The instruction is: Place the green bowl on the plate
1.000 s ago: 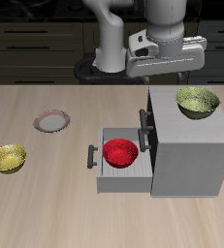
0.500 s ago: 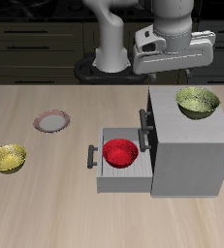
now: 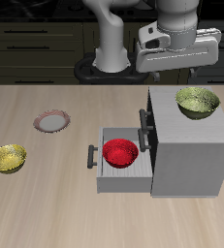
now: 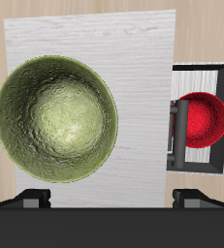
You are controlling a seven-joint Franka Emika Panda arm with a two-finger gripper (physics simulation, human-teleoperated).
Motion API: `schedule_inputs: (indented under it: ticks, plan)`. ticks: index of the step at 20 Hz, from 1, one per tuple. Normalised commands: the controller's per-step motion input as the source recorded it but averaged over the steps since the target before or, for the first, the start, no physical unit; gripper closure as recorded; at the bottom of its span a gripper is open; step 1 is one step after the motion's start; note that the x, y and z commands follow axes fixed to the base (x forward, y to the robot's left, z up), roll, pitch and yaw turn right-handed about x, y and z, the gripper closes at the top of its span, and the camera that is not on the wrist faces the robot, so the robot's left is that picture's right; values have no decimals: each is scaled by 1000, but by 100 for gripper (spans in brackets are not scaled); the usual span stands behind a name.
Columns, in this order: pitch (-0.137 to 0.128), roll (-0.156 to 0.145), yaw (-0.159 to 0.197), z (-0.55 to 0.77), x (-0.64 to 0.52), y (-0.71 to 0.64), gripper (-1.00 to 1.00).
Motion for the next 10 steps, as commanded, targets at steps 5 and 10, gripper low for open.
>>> schedule_inputs:
  ticks: [5, 10]
  plan:
    - [-7, 6, -19, 72, 141, 50, -100]
    - [-8, 3, -1, 16, 124, 79, -100]
